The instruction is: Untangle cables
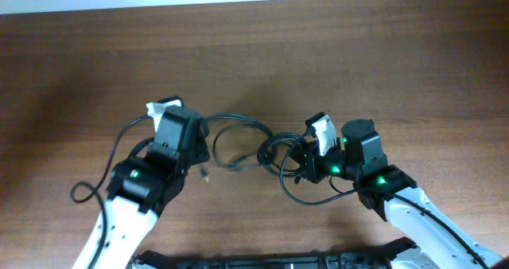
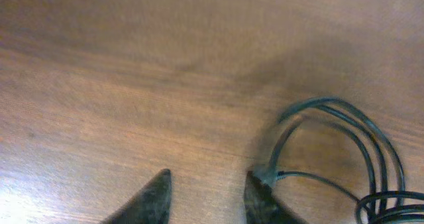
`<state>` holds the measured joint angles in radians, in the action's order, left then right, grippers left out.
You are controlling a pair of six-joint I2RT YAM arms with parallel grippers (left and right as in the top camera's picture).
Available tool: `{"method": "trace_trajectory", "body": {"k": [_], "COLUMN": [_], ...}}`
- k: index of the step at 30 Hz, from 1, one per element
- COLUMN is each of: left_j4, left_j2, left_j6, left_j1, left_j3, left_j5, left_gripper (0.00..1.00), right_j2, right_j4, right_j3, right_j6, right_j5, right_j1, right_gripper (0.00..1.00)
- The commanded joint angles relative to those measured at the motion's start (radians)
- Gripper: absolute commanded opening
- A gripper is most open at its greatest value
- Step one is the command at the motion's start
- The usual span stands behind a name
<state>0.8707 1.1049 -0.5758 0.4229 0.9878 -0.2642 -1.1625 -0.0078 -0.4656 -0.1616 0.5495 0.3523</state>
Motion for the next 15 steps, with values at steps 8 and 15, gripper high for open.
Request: {"method": "trace_trajectory", "body": {"k": [8,15], "left_j4": [-0.113,-0.274], "left_j2": [0.255,0.271], "left_j6": [-0.025,-0.243], "left_j1": [-0.007,-0.005], "left_j3": [0.013,0.013], "left_j5": [0.492,0.547], "left_gripper": [0.99,0.99], "right_j2": [-0.001,-0.001], "right_j4": [0.003,-0.015], "right_j3": [0.003,0.003], "right_j6": [-0.08,-0.08], "right_j5": [-0.044,-0.021], "right_j1": [-0.013,-0.012], "right_gripper": [0.04,0.04]}}
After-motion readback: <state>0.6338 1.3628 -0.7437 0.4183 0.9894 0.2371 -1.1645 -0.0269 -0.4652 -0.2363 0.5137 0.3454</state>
